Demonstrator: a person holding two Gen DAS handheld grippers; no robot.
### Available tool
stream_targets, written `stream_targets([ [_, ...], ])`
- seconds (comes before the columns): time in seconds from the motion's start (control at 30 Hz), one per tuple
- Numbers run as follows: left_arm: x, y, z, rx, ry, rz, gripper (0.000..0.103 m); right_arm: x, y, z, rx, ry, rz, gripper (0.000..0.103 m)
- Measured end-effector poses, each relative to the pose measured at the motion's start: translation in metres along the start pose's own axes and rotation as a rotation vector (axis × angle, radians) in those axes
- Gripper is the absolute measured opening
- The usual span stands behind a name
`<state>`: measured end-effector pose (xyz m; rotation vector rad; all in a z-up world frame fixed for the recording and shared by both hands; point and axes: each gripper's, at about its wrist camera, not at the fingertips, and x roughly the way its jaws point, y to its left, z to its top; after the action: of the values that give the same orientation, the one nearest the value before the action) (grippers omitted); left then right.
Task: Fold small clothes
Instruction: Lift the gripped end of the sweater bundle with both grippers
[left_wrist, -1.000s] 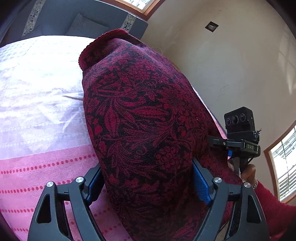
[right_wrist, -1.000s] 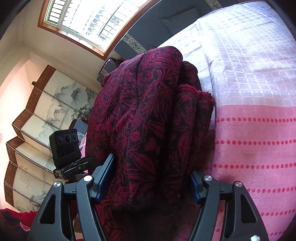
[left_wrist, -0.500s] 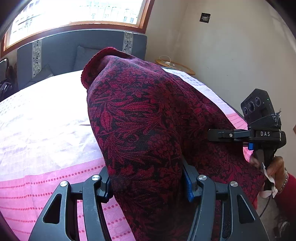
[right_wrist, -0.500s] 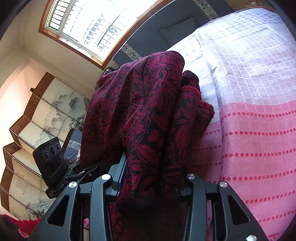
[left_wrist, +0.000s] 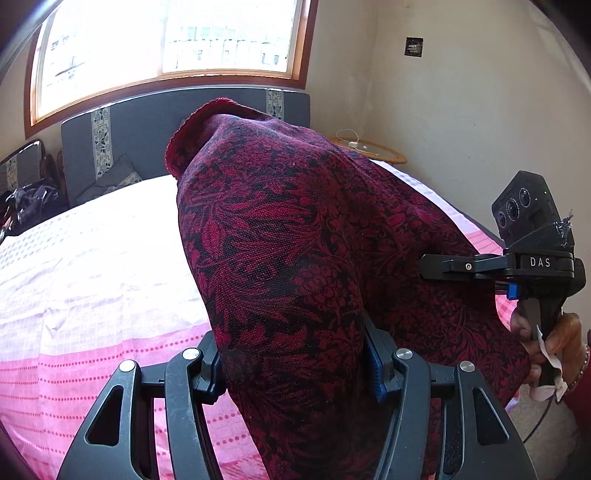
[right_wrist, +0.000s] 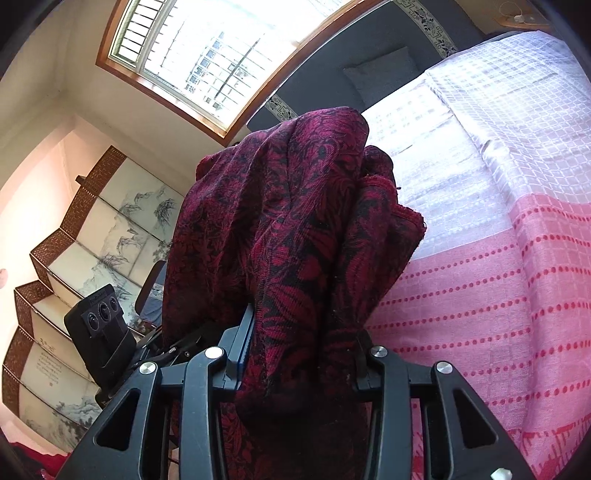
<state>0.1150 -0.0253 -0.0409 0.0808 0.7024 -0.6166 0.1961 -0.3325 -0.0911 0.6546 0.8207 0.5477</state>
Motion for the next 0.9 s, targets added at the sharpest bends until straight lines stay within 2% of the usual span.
stream_targets([
  [0.5, -0.093, -0.024, -0.013, 0.041, -0.115, 0.054, 0.058, -0.041, 0.060, -0.024, -0.109, -0.072, 0.026, 0.036],
  [0.63, -0.102, -0.027, -0.010, 0.043, -0.135, 0.068, 0.058, -0.049, 0.063, -0.018, -0.125, -0.089, 0.036, 0.036],
  [0.9, -0.108, -0.020, 0.015, 0.056, -0.166, 0.104, 0.058, -0.034, 0.079, 0.012, -0.136, -0.110, 0.066, 0.036],
])
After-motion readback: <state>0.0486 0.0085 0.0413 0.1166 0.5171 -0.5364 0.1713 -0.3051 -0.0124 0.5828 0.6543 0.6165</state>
